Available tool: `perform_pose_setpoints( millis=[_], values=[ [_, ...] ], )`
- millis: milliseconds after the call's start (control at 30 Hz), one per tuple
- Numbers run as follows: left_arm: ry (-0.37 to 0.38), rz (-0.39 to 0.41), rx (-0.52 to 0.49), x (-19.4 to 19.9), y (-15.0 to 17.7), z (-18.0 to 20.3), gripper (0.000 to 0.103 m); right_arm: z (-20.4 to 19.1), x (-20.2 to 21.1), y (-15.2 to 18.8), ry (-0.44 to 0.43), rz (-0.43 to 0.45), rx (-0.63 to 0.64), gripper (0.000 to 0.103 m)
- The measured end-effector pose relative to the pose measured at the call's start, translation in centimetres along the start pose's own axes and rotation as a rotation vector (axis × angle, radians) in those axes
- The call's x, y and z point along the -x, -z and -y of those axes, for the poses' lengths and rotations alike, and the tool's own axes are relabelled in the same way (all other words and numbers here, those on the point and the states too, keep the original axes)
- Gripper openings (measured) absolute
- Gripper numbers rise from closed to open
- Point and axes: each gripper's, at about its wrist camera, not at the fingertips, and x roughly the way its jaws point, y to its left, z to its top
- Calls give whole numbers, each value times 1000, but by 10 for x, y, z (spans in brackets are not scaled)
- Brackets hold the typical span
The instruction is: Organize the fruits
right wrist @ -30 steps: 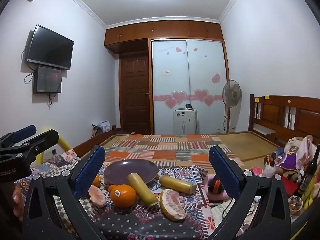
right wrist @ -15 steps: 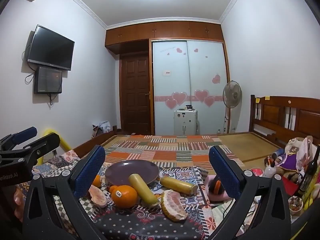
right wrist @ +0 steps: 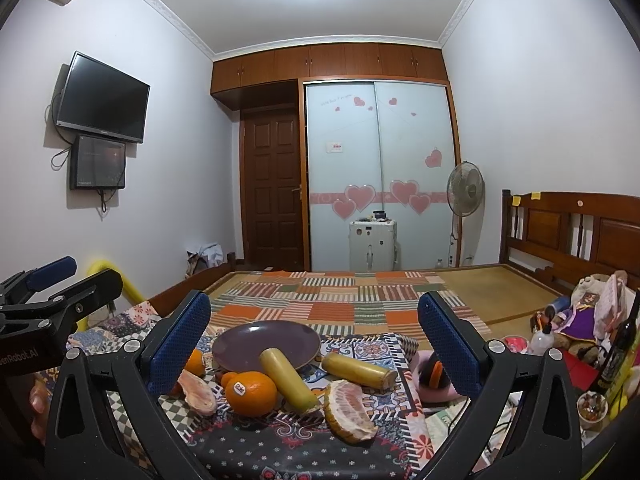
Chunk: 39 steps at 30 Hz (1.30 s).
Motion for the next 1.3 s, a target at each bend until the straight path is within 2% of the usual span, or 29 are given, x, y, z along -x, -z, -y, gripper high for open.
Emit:
perform_pose_setpoints(
  millis=[1300],
  values=[
    [15, -4, 0, -1, 0, 5, 103, 1, 0, 1, -8, 15, -12, 103]
  ],
)
